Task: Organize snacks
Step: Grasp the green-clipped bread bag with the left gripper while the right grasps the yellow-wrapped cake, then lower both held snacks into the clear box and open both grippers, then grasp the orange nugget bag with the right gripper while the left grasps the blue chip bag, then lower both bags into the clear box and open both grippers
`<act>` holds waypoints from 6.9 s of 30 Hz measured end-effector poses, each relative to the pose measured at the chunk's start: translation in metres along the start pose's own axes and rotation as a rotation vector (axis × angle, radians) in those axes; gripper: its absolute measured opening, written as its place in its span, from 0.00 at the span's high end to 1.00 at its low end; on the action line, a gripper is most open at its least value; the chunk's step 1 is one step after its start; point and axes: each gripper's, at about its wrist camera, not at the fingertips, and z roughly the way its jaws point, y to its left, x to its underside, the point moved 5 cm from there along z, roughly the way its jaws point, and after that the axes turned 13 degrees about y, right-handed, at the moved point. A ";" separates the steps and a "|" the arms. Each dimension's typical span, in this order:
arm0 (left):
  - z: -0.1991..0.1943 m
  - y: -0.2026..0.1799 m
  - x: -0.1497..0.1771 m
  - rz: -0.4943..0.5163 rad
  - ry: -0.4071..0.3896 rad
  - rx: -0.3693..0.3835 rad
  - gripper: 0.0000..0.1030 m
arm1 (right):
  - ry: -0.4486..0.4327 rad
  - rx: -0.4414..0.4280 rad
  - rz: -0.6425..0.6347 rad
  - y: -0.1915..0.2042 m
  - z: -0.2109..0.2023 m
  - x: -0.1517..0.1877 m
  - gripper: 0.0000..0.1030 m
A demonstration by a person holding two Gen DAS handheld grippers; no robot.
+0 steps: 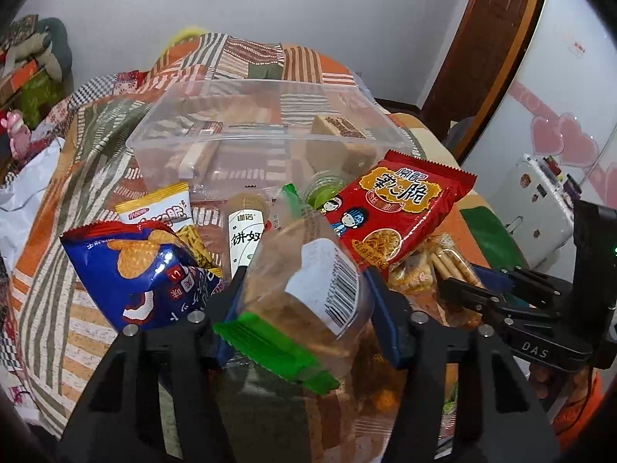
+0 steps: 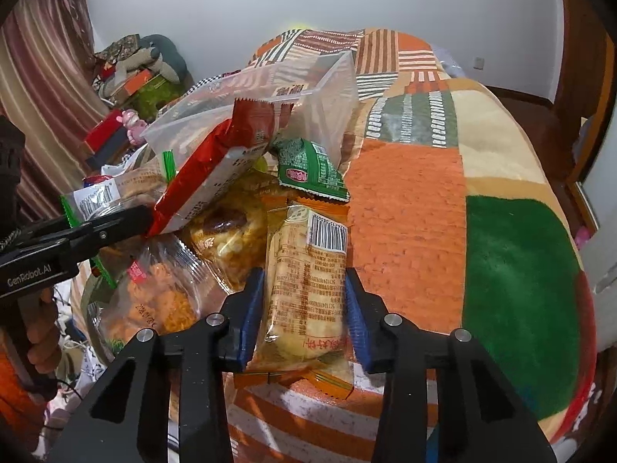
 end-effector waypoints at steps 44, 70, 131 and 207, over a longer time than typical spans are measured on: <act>-0.089 0.036 -0.092 0.015 -0.270 -0.080 0.53 | -0.299 -0.004 -0.111 0.044 -0.065 -0.121 0.66; 0.003 0.059 -0.161 0.006 -0.064 -0.112 0.53 | -0.075 -0.017 -0.150 0.045 0.025 -0.185 0.66; -0.085 0.052 0.031 -0.017 -0.165 -0.184 0.11 | 0.036 0.078 -0.096 0.058 0.017 0.001 0.17; -0.050 0.068 -0.121 -0.017 -0.237 -0.093 0.57 | -0.258 0.048 -0.134 0.052 -0.028 -0.167 0.54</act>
